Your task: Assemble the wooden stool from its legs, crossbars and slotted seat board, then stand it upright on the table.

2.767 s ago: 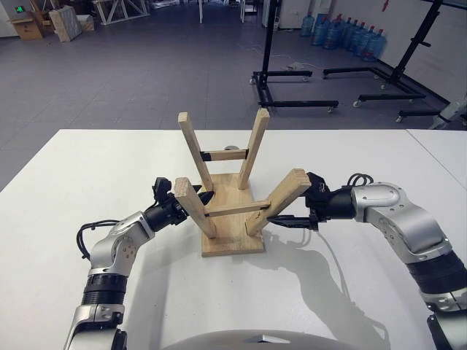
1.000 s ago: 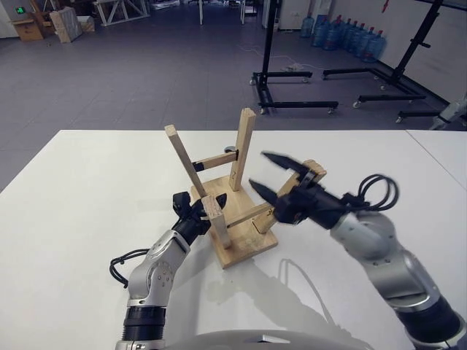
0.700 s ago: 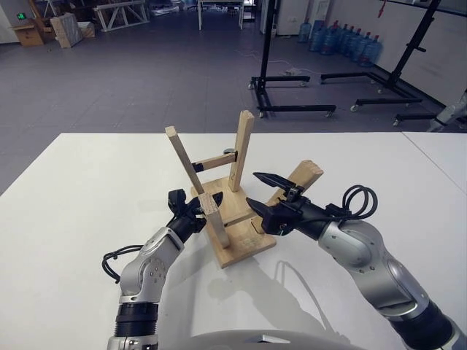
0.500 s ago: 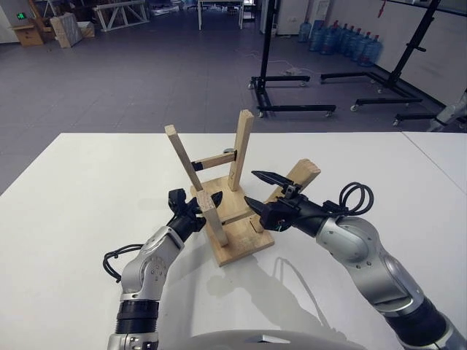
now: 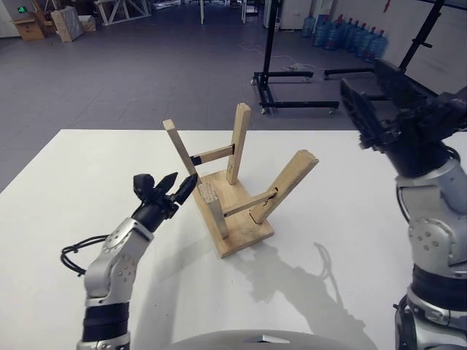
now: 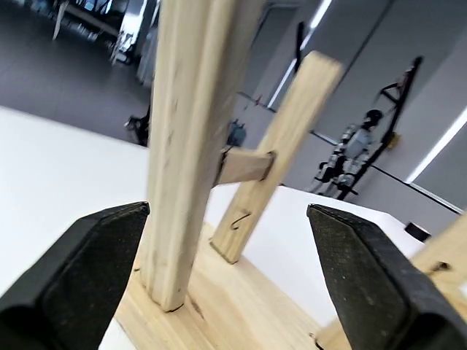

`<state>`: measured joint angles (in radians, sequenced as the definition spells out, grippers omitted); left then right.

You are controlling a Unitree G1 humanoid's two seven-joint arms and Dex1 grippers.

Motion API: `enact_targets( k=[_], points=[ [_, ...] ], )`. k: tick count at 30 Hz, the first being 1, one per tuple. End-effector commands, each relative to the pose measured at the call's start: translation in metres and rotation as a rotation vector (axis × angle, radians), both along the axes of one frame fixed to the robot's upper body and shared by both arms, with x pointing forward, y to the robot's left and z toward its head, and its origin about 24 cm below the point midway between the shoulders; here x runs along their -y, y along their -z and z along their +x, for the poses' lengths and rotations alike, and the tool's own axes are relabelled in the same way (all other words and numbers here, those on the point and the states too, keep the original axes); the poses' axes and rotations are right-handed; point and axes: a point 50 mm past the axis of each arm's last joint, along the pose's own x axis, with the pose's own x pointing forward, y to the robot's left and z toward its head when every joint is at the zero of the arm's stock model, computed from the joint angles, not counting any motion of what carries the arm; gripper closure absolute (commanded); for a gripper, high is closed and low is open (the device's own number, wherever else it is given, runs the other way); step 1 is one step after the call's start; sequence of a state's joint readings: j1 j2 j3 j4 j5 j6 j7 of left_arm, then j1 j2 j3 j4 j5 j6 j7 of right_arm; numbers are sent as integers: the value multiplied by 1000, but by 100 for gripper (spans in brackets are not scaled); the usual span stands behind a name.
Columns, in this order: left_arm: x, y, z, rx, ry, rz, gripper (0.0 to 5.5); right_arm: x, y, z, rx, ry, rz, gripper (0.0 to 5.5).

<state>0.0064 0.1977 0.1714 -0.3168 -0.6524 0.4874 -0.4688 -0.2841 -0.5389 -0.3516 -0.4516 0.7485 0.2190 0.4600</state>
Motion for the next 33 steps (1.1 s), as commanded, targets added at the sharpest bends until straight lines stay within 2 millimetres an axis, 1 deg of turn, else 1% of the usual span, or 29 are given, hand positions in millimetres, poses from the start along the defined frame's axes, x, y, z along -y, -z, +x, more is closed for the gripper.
enact_targets(
  k=[1, 4, 7, 10, 12, 15, 19, 22, 24, 27, 30, 33],
  points=[
    [7, -25, -18, 78, 138, -75, 154, 28, 11, 5, -117, 41, 98, 223],
    [17, -46, -33, 154, 224, -141, 154, 29, 24, 10, -202, 4, 90, 223],
    [23, -56, -38, 191, 247, -172, 154, 25, 34, 15, -249, -16, 87, 223],
    [21, -60, -41, 211, 227, -192, 154, 19, 44, 15, -281, -33, 86, 223],
    [20, -61, -42, 224, 217, -176, 154, 18, 51, 15, -296, -27, 96, 223],
    [26, -60, -45, 231, 245, -133, 154, 15, 58, 14, -310, -25, 108, 223],
    [35, -53, -45, 219, 282, -113, 154, 8, 66, 18, -333, -42, 125, 223],
    [34, -46, -42, 204, 261, -85, 154, 3, 67, 19, -338, -64, 126, 223],
    [33, -45, -41, 211, 253, -79, 154, 2, 68, 19, -343, -72, 125, 223],
    [30, -56, -42, 269, 235, -118, 154, 3, 69, 20, -346, -69, 135, 223],
    [35, -70, -51, 346, 284, -162, 154, 6, 70, 20, -355, -58, 141, 223],
    [40, -73, -58, 368, 324, -163, 154, 7, 71, 21, -363, -58, 141, 223]
  ],
)
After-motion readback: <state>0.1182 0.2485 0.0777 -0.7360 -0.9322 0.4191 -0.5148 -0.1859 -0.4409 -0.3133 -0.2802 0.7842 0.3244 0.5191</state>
